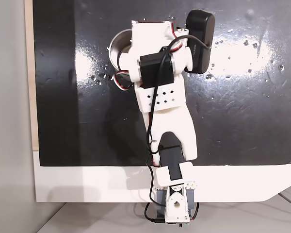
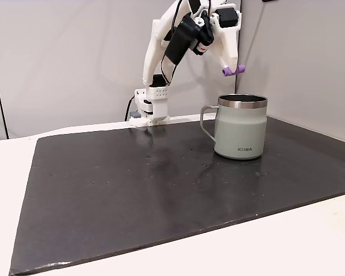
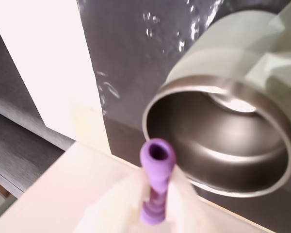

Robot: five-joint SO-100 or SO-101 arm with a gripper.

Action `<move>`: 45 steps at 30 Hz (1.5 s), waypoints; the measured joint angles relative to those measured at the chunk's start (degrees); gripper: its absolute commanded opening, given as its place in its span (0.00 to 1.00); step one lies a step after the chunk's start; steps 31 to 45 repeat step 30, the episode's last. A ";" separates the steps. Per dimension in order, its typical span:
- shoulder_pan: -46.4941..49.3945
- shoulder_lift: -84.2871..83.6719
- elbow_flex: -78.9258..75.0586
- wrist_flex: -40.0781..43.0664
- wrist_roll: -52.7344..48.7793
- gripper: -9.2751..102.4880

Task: Grasp a pengrip and put it in the cup.

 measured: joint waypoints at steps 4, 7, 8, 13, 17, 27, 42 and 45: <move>-1.76 -0.09 0.00 -0.62 -0.35 0.08; -2.29 -0.09 0.00 -0.62 -0.35 0.08; -2.46 -0.09 0.00 -0.62 -0.35 0.10; -2.64 -0.09 0.00 -0.62 -0.70 0.32; -2.55 -0.09 0.00 -0.62 -0.70 0.32; -2.55 -0.09 0.00 -0.62 -0.70 0.31; -2.55 -0.09 0.00 -0.62 -0.70 0.31; -2.55 -0.09 0.00 -0.62 -0.70 0.31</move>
